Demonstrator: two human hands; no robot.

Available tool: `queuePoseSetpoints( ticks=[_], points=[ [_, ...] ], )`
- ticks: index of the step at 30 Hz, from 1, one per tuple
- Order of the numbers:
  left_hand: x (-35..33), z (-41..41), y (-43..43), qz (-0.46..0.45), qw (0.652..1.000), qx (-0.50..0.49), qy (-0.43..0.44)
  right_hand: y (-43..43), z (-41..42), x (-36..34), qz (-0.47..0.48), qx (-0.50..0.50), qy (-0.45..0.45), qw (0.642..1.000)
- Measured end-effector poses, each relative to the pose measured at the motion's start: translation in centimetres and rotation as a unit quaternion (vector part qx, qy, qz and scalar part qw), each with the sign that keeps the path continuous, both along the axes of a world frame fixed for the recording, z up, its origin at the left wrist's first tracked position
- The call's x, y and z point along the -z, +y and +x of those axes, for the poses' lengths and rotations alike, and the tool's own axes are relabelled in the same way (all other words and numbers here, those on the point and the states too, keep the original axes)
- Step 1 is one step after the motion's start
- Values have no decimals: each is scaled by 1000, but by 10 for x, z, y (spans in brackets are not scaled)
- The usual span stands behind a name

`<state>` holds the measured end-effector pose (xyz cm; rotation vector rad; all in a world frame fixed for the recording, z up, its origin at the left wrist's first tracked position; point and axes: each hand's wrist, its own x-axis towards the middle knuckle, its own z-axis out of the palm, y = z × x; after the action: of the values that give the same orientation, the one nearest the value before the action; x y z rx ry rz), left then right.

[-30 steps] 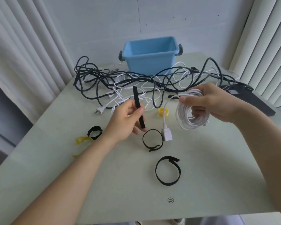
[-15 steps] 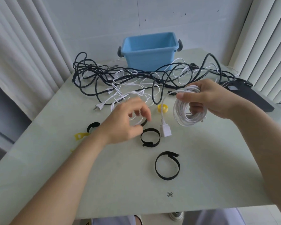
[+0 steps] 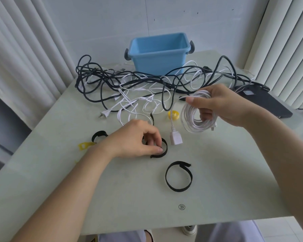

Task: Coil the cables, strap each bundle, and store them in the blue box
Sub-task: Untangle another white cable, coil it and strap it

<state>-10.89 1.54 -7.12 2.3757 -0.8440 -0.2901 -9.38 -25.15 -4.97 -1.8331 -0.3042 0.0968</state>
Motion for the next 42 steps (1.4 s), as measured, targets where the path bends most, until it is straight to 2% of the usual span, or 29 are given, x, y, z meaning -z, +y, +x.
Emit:
queuePoseSetpoints(
  ticks=[5,7,9,12,15,18,21,22,26,31,33,38,42],
  points=[
    [1,3,6,28,999,13,-8,2,3,5,24,16,-4,1000],
    [0,4,6,5,1000,4,-14,3,3,5,42,11,3,999],
    [-6,6,4,-83,996,-9,12,5,4,6,56,11,12,998],
    [-17,4,0,-235,971,-35,29,9,5,8,63,18,20,998],
    [-29,7,-9,-295,955,-36,7,13,4,9,79,26,39,996],
    [-49,13,-19,-275,961,-17,-23,16,2,8,84,17,56,995],
    [-68,23,-26,-179,979,6,-99,20,0,7,99,10,72,992],
    [-72,27,-29,-158,983,16,-97,20,0,7,105,11,77,991],
    [-66,28,-41,-181,982,51,-20,19,1,7,111,25,83,990],
    [-39,28,-39,-260,965,12,42,20,3,9,123,52,94,987],
    [-35,27,-37,-307,949,-11,67,24,3,10,137,50,96,985],
    [-32,25,-33,-394,897,-42,194,29,4,12,165,74,94,979],
    [-30,22,-37,-406,887,-84,202,31,2,11,167,74,88,979]
  ],
)
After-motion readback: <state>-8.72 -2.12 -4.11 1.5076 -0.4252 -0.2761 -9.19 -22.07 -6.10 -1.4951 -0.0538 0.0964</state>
